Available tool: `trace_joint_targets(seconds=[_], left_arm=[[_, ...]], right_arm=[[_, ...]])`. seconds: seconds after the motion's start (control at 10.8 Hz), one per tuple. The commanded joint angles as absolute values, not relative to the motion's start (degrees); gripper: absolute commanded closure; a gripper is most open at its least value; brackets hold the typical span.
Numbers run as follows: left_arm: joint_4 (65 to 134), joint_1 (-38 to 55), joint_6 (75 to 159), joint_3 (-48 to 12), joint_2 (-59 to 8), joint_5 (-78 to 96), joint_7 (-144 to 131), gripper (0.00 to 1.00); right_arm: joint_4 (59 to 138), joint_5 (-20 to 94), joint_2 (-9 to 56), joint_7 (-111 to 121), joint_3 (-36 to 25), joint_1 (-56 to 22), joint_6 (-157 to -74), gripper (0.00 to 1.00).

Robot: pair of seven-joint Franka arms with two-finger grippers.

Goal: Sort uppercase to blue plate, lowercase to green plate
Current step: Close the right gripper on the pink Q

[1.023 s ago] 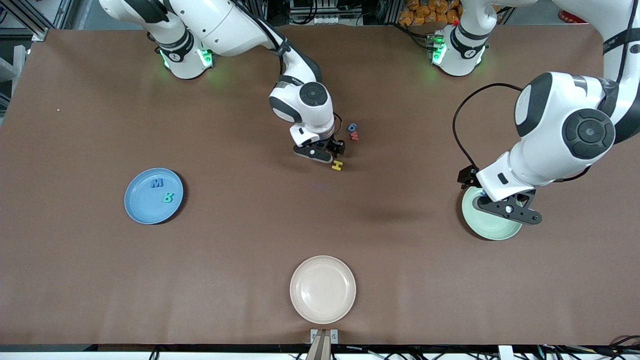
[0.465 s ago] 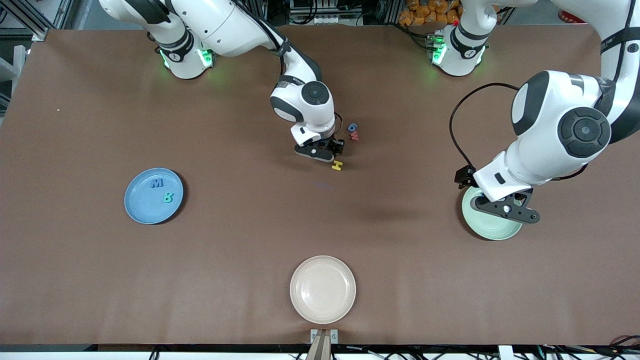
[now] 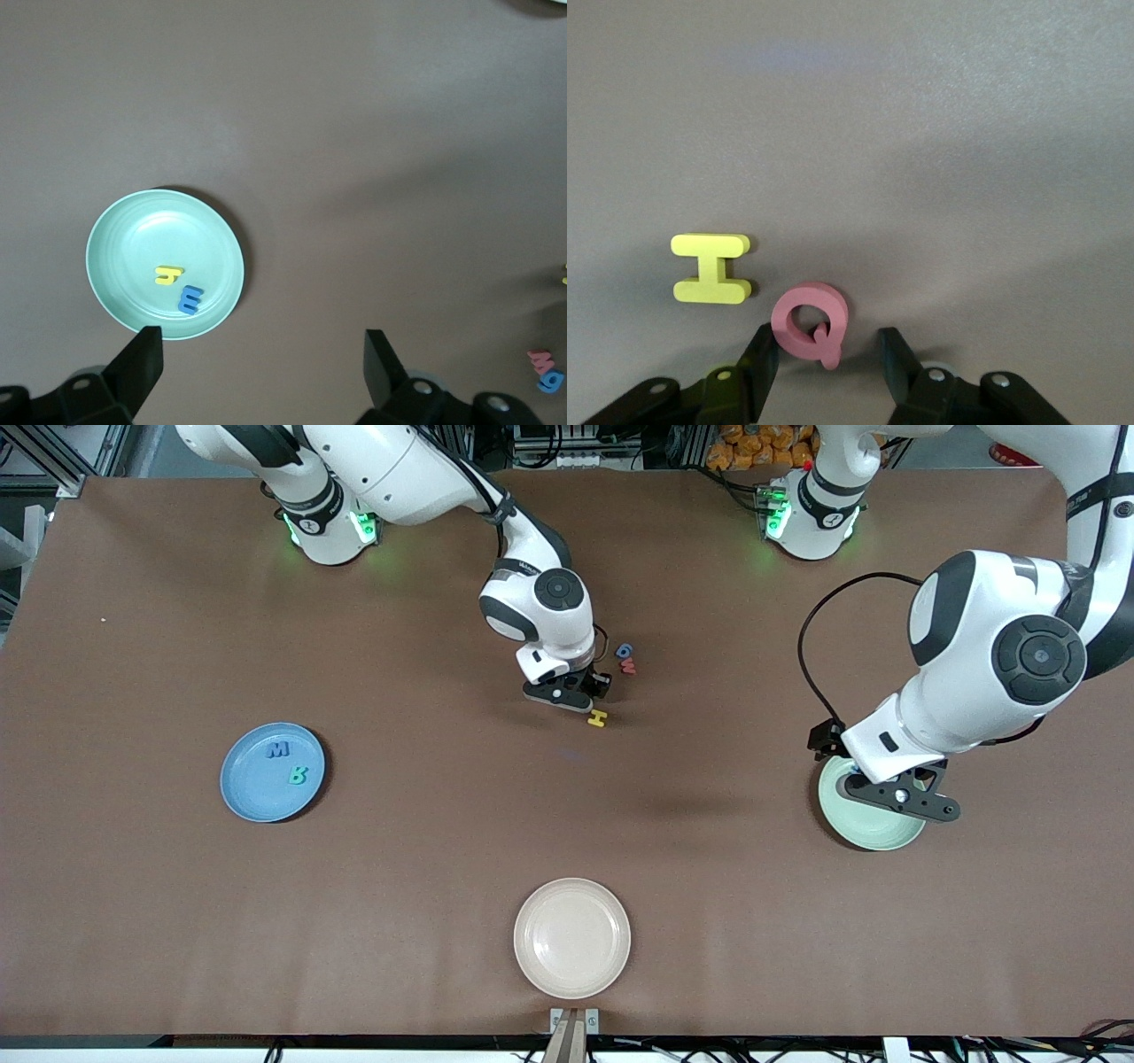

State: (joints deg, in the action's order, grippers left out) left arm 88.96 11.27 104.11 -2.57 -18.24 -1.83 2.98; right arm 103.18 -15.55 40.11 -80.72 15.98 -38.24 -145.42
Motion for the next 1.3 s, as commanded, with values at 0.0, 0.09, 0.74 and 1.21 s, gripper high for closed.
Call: trace_joint_targets(seconds=[0.0,0.09,0.74,1.21], left_arm=[[88.07,12.22,103.01,-1.23,-18.02,-0.97,3.34,0.00],[87.63,12.22,103.01,-1.23,-17.93,-0.97,3.34,0.00],[86.66,12.30,103.01,-0.88,-18.11,-0.97,3.87,0.00],[86.66,12.30,103.01,-0.88,-18.11,-1.14,3.87,0.00]], right_arm=[[101.78,-16.52,41.57,-82.09,16.26,-37.53,-145.72,0.43],[101.69,-16.52,41.83,-82.09,16.17,-37.53,-145.72,0.43],[100.20,-16.52,42.89,-82.35,16.17,-37.44,-145.72,0.44],[100.02,-16.87,42.80,-81.39,16.17,-37.35,-145.63,0.73]])
